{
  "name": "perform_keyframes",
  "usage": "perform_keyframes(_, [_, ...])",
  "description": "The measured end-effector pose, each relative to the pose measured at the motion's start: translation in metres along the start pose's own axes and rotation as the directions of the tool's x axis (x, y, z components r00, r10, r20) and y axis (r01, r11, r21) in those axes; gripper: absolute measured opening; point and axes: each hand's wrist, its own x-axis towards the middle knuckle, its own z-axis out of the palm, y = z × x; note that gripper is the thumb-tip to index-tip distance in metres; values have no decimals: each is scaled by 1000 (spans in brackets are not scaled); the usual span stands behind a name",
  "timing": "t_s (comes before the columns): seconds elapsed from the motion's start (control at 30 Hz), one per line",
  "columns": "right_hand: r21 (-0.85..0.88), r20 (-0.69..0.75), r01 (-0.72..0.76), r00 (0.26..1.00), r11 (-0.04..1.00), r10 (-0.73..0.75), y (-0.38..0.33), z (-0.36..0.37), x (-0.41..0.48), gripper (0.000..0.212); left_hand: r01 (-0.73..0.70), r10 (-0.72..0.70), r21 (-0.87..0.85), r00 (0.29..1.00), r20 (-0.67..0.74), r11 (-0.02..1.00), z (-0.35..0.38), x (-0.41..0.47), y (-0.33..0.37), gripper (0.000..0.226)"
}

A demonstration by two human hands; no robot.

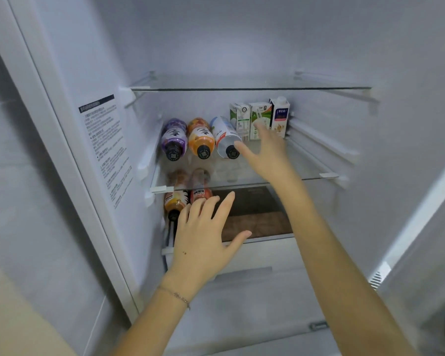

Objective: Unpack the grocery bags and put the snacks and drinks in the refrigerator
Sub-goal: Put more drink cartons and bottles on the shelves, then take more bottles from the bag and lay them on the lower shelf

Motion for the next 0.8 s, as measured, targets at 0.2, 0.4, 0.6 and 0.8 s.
perform_keyframes(0.2, [-76,-121,83,988,994,-92,-14,-62,-136,69,-75,76,-89,997,11,993,-15,-9,16,72])
perform_keyframes(0.4, [-235,-201,4,978,972,-53,-15,-123,-220,67,-208,210,-189,978,-14,960,-26,-14,64,72])
perform_keyframes(0.6, [-243,-315,-71,949,968,-9,-4,-176,-284,69,-328,334,-280,942,-28,902,-44,-31,132,72])
perform_keyframes(0.8, [-275,-419,-120,908,954,-7,13,-242,-356,67,-435,435,-380,896,-91,816,-73,-62,220,72])
